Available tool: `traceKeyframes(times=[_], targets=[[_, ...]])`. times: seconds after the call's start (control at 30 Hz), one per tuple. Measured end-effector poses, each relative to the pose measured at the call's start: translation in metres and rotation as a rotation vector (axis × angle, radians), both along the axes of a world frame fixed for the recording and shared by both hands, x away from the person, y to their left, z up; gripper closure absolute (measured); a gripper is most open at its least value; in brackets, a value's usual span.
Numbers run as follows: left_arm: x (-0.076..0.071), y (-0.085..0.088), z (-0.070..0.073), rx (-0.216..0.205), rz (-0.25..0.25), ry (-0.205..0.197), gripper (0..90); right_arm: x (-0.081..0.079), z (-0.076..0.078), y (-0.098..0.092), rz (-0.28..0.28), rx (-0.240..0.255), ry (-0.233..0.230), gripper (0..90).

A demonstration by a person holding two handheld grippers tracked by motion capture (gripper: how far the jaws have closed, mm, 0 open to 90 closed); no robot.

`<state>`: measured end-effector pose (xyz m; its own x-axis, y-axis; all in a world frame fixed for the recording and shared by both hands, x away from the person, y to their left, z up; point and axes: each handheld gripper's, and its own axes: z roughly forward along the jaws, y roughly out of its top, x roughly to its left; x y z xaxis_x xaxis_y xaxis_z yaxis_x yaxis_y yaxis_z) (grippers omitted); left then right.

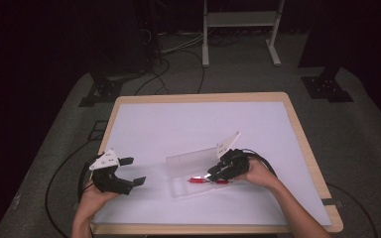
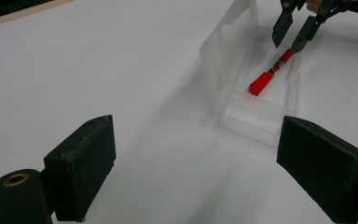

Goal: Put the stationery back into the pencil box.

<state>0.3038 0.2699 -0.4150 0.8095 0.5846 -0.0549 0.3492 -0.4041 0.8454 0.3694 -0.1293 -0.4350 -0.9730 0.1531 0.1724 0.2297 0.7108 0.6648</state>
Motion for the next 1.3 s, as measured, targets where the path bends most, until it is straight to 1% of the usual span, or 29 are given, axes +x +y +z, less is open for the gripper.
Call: traceKeyframes(times=[0.07, 0.2, 0.27, 0.33, 0.4, 0.6, 0.77, 0.8, 1.0, 1.03, 1.1, 1.17, 1.3], targets=[[0.000, 0.000, 0.000, 0.004, 0.001, 0.001, 10.9, -0.001, 0.004, -0.003, -0.003, 0.006, -0.010, 67.2], [0.000, 0.000, 0.000, 0.002, -0.001, 0.001, 10.7, -0.003, 0.010, -0.012, -0.027, 0.022, -0.021, 64.6], [-0.001, -0.001, 0.000, 0.003, -0.006, -0.001, 10.4, -0.005, 0.013, -0.017, -0.046, 0.020, -0.025, 63.2], [-0.001, -0.001, 0.000, 0.003, -0.003, 0.000, 10.4, -0.005, 0.015, -0.021, -0.051, 0.029, -0.035, 60.8], [-0.001, 0.000, -0.001, 0.001, 0.002, 0.001, 10.4, -0.006, 0.017, -0.024, -0.061, 0.036, -0.037, 60.2], [-0.001, 0.001, -0.001, 0.003, 0.007, 0.004, 10.3, -0.011, 0.024, -0.036, -0.091, 0.039, -0.056, 54.0], [-0.001, 0.002, -0.001, 0.003, 0.010, 0.000, 10.4, -0.012, 0.029, -0.046, -0.126, 0.049, -0.056, 51.7], [-0.001, 0.003, -0.001, 0.004, 0.012, 0.000, 10.4, -0.012, 0.030, -0.049, -0.133, 0.054, -0.062, 50.8], [-0.001, 0.002, 0.000, 0.002, 0.012, -0.002, 10.4, -0.015, 0.034, -0.060, -0.164, 0.056, -0.062, 47.7], [-0.001, 0.002, 0.000, 0.002, 0.012, -0.002, 10.4, -0.015, 0.034, -0.062, -0.170, 0.057, -0.070, 46.7], [-0.001, 0.002, 0.000, 0.005, 0.012, -0.001, 10.4, -0.017, 0.035, -0.066, -0.185, 0.056, -0.069, 42.3], [0.000, 0.001, 0.000, 0.006, 0.016, 0.000, 10.0, -0.018, 0.036, -0.069, -0.197, 0.062, -0.069, 41.4], [-0.001, 0.001, 0.000, 0.004, 0.015, -0.003, 9.9, -0.018, 0.037, -0.075, -0.208, 0.056, -0.072, 38.8]])
